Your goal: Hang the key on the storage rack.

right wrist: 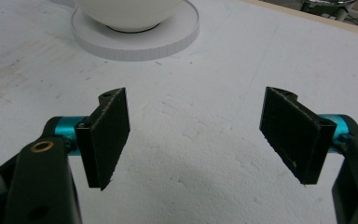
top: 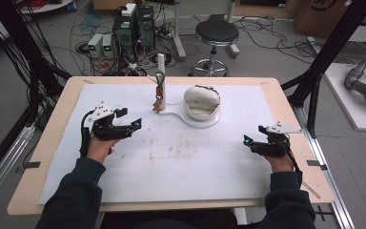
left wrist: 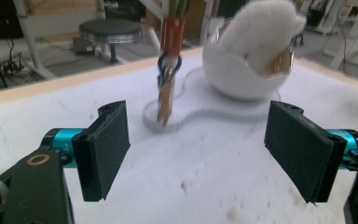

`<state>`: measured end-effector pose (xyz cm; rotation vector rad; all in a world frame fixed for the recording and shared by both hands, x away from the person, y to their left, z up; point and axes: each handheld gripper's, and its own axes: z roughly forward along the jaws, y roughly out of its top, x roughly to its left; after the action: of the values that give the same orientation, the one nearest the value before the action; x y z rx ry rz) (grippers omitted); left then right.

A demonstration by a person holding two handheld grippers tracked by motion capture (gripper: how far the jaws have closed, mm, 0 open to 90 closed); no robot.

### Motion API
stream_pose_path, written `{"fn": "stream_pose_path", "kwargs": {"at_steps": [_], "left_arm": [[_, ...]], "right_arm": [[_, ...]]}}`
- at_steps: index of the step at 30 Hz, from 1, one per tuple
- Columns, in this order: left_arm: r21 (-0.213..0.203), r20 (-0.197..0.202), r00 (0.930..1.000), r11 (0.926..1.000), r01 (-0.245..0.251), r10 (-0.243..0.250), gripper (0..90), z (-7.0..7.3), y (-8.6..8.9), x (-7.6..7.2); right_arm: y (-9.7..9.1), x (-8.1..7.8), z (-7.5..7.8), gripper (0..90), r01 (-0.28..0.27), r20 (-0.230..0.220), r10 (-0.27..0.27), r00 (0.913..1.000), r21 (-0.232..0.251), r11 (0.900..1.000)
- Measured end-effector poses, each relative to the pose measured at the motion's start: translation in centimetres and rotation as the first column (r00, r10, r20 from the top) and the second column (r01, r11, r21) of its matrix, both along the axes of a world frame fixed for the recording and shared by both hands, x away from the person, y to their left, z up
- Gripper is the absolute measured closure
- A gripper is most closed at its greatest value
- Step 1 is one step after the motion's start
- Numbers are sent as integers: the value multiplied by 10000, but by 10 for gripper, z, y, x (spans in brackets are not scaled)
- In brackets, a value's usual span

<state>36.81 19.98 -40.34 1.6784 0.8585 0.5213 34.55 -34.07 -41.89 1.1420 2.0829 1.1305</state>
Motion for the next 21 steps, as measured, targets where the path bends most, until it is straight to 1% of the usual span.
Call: {"fn": "stream_pose_path", "kwargs": {"at_steps": [3,7,11,14,17,21], "left_arm": [[-99,-173,9998,9999,-76,74,219,-6,5,-5],[-128,-217,9993,9995,-295,292,216,-14,11,-9],[-148,-227,9988,9989,-436,433,210,-16,15,-11],[25,-191,9987,9989,-469,469,210,-19,17,-12],[-50,-65,9990,9990,-454,453,211,-18,17,-13],[-117,-51,9990,9989,-450,449,211,-18,18,-15]], "right_arm": [[0,0,0,245,-21,-27,21,10000,16,10000],[-1,0,-1,245,-32,-58,33,10000,119,9999],[0,0,-1,245,-67,-33,67,10000,113,9999],[0,0,-1,245,-77,-58,77,10000,111,9999],[0,1,-2,245,-64,-43,64,10000,65,10000],[1,-1,-1,245,-11,-33,12,10000,62,10000]]}}
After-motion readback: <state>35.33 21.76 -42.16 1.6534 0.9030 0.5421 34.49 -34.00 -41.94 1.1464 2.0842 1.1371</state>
